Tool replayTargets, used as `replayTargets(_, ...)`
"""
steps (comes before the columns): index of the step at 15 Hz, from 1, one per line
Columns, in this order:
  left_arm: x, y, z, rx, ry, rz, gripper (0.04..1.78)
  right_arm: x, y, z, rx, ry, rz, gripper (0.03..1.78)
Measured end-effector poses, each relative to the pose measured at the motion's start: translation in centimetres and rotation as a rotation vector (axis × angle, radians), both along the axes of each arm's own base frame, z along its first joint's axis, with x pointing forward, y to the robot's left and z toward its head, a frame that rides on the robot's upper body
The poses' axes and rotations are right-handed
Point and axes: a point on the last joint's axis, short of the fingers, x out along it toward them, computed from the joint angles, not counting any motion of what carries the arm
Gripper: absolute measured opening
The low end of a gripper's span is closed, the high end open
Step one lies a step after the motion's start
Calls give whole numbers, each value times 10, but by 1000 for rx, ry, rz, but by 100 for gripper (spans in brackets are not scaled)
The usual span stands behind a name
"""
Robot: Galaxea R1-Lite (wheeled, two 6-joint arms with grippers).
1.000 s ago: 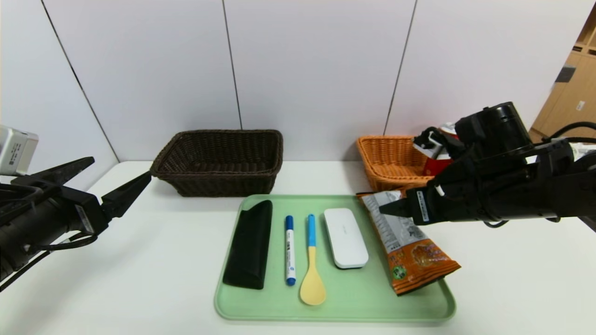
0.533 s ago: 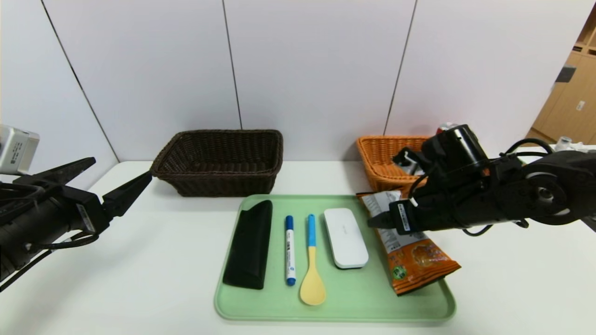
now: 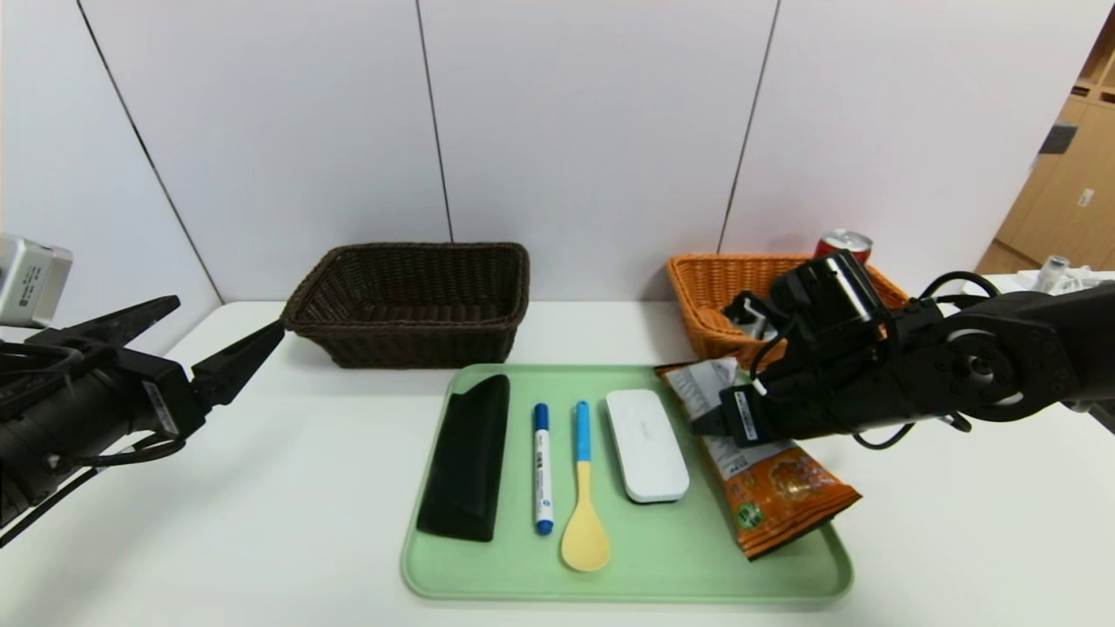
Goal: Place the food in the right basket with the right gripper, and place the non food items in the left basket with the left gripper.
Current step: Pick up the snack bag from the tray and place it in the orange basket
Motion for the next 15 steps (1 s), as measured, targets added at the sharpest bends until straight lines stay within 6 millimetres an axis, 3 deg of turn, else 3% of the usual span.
replayTargets(4,0,0,-1,-1,2,0,169,0,0,1,4,-2,-1,74)
replayTargets(5,0,0,-1,-1,2,0,169,0,0,2,5,-5,-1,43)
replayTargets(12,0,0,-1,-1,5,0,169,-11,-4,9,16,-10,3,40)
replayTargets(15,0,0,-1,-1,4,1,169,-22,-5,27,61,-53,26,37)
